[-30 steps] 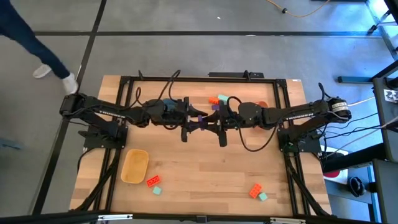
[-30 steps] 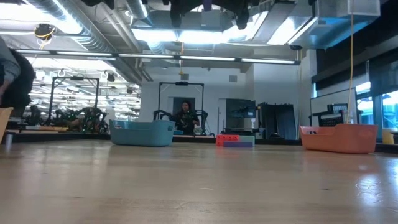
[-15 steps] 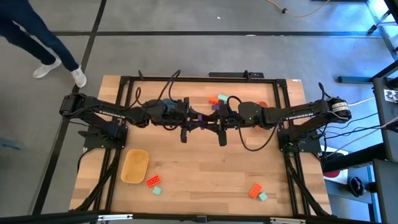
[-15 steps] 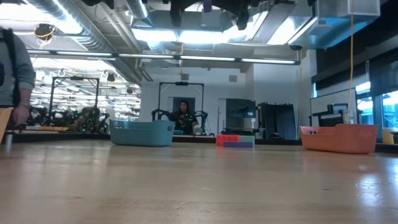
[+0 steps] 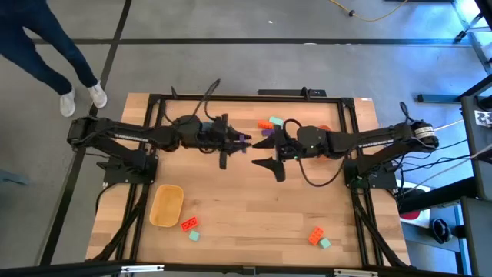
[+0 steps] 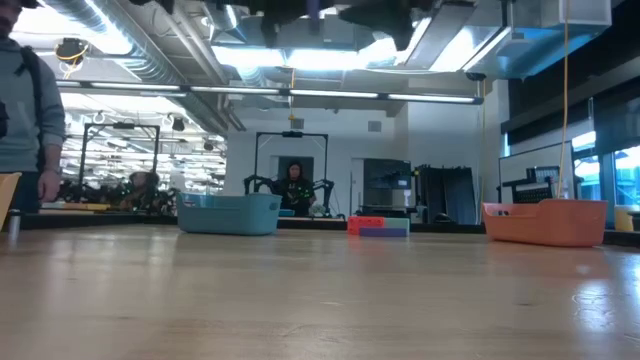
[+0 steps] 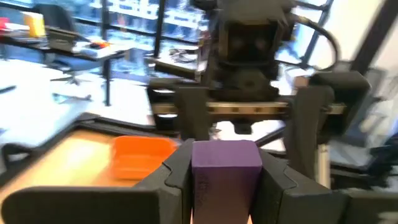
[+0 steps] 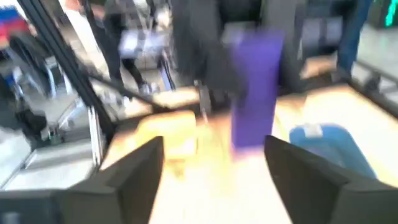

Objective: Sort & place blocks by color
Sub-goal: Put the bottom right violet rectangle block into the blue bin

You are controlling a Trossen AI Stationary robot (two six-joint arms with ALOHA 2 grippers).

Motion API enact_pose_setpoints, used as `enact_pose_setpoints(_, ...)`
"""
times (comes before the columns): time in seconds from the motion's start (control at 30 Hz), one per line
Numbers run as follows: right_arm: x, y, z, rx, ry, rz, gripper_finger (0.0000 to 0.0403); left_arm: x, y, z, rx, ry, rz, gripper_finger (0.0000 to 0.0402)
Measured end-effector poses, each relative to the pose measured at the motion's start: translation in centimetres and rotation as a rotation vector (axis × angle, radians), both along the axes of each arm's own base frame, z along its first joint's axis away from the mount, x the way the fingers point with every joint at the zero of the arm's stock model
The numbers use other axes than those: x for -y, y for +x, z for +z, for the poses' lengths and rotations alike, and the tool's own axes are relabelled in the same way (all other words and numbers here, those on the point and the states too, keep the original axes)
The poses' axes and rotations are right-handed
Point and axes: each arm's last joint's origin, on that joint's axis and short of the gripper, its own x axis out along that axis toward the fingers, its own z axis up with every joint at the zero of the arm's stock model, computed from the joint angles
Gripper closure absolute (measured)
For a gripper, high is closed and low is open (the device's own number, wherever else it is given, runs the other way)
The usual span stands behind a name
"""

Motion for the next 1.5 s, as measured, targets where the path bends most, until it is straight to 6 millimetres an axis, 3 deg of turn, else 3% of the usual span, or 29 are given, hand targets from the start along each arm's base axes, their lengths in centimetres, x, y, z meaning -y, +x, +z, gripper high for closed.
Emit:
enact_pose_setpoints(0.17,0.5,-2.5,1.1,-0.076,-0.012,-0.036,0.006,-0.6,-2.8,1.5,-0.064,0.046,0.023,0.0309)
enact_pose_setpoints(0.37,0.9,-6.4,2.4,-0.141,-0.007,-0.099,0.0065,-0.7,-7.4,2.3,-0.015,0.068,0.064,0.0309)
enact_pose_setpoints(0.6,1.3,-10.3,1.2,-0.009,0.098,-0.179,0.0074,0.3,-11.3,0.8,0.046,0.002,0.061,0.0309)
enact_pose_setpoints(0.77,1.2,-11.1,0.5,0.332,0.173,-0.136,0.0074,0.8,-11.8,-0.4,0.06,-0.046,0.027,0.0309)
enact_pose_setpoints(0.87,1.1,-11.2,0.2,0.449,0.19,-0.109,0.0074,1.0,-11.7,-0.5,0.065,-0.057,0.017,0.0309)
enact_pose_setpoints(1.5,1.0,-11.2,-0.1,0.435,0.136,-0.106,0.0074,1.0,-11.7,-0.4,0.069,-0.059,0.019,0.0309)
